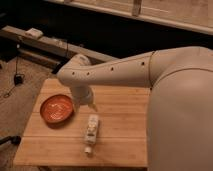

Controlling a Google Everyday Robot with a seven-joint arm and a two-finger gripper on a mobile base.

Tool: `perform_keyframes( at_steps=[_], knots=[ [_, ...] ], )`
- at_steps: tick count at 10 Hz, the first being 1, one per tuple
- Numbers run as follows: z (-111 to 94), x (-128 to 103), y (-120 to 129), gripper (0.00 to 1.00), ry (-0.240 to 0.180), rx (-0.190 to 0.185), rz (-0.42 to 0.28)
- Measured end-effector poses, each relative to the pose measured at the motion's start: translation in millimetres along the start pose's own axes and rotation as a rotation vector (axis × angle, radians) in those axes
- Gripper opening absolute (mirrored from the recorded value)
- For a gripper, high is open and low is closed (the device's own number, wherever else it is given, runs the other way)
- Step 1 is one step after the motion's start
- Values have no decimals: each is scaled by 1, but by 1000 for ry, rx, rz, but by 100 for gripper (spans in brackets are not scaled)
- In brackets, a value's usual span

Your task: Place the bottle in the ceramic bowl

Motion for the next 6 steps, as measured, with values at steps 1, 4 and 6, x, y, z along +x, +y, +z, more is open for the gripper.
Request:
perform_keyframes(
  at_steps=[1, 4, 6],
  knots=[
    [9, 2, -3, 65, -4, 3, 10],
    [39, 11, -11, 65, 0, -43, 40],
    [49, 13, -10, 65, 19, -94, 38]
  ],
)
